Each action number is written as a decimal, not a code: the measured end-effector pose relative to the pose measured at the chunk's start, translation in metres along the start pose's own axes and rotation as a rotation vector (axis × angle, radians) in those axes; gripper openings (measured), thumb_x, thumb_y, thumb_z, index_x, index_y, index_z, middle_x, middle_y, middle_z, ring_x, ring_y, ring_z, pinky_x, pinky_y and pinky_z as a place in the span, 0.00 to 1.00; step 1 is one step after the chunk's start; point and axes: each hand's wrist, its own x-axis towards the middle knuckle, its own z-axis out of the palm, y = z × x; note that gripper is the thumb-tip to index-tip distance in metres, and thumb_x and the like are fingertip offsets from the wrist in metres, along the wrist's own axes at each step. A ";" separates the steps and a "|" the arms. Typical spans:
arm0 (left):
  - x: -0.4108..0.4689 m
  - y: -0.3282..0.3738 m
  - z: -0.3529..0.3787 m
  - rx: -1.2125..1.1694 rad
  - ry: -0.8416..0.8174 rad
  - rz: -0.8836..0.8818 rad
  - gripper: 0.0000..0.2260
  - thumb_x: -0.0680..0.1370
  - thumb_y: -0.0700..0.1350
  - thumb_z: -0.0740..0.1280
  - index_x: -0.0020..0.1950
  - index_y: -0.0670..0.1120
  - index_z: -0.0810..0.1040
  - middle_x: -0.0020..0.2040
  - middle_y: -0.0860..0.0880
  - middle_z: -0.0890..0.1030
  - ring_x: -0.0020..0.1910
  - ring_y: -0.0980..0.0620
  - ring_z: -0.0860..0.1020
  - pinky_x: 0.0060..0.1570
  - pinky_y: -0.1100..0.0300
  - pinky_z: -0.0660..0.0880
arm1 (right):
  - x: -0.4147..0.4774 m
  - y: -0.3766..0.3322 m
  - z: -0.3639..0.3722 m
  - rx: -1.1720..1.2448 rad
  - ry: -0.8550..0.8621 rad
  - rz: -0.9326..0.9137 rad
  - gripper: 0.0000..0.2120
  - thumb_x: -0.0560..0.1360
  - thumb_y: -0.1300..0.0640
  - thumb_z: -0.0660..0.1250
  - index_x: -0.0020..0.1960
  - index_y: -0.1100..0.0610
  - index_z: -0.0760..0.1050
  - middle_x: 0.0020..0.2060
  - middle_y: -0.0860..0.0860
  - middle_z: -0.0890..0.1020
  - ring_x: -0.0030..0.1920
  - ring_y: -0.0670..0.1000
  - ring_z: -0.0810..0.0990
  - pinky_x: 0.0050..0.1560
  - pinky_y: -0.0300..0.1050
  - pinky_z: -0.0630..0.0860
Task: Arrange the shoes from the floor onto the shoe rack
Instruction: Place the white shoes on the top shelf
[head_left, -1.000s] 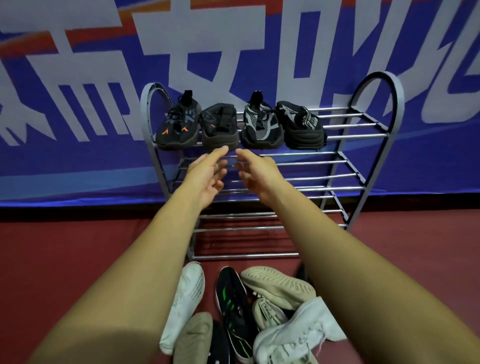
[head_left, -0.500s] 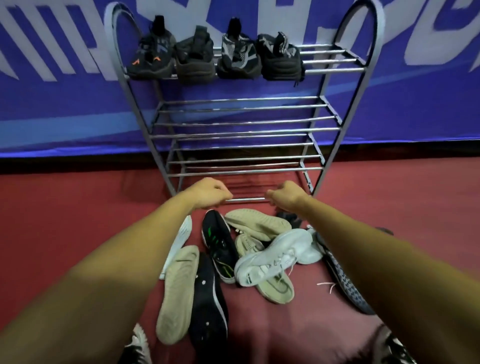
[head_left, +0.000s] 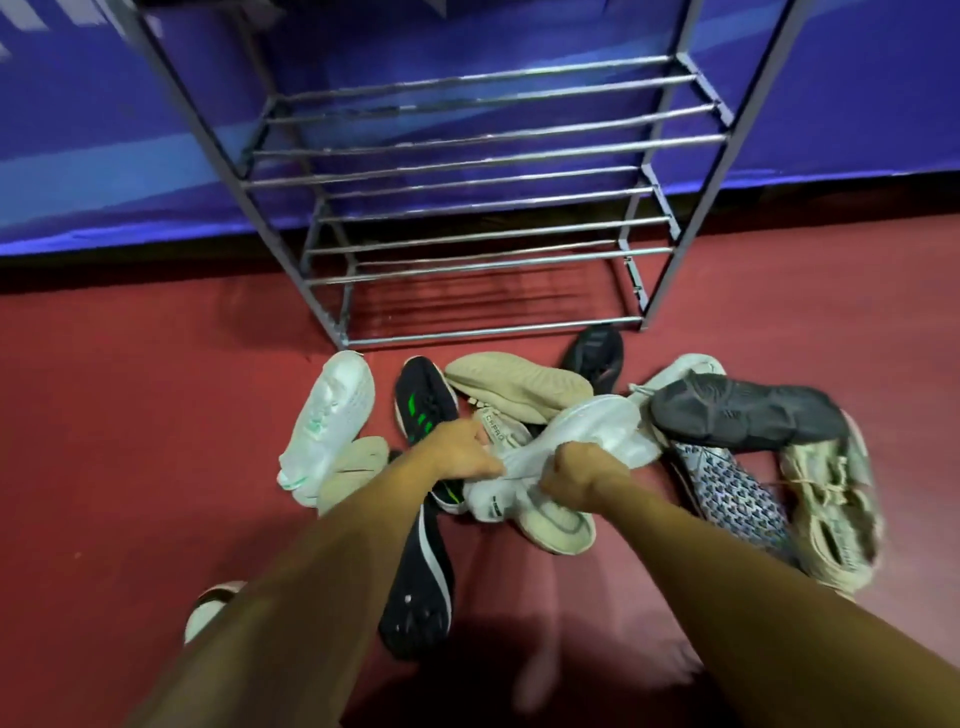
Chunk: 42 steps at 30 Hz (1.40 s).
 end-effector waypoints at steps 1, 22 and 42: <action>0.004 -0.001 0.012 0.054 -0.031 -0.011 0.24 0.69 0.53 0.76 0.61 0.46 0.77 0.56 0.49 0.80 0.54 0.48 0.79 0.54 0.56 0.76 | 0.002 0.003 0.006 0.018 -0.018 0.012 0.20 0.75 0.45 0.66 0.58 0.58 0.79 0.56 0.57 0.83 0.58 0.60 0.80 0.51 0.49 0.72; -0.048 0.042 -0.056 -0.365 -0.113 -0.048 0.09 0.72 0.33 0.70 0.50 0.44 0.82 0.39 0.46 0.76 0.34 0.55 0.75 0.36 0.61 0.78 | -0.057 -0.012 -0.075 0.232 0.299 0.059 0.18 0.73 0.46 0.68 0.57 0.57 0.78 0.56 0.55 0.81 0.56 0.58 0.81 0.51 0.48 0.76; -0.128 0.196 -0.161 -0.940 -0.005 0.359 0.10 0.75 0.32 0.69 0.55 0.41 0.83 0.50 0.43 0.85 0.49 0.49 0.82 0.54 0.55 0.79 | -0.162 0.050 -0.298 1.195 0.183 -0.277 0.20 0.74 0.48 0.74 0.61 0.58 0.81 0.39 0.50 0.85 0.32 0.46 0.73 0.33 0.39 0.67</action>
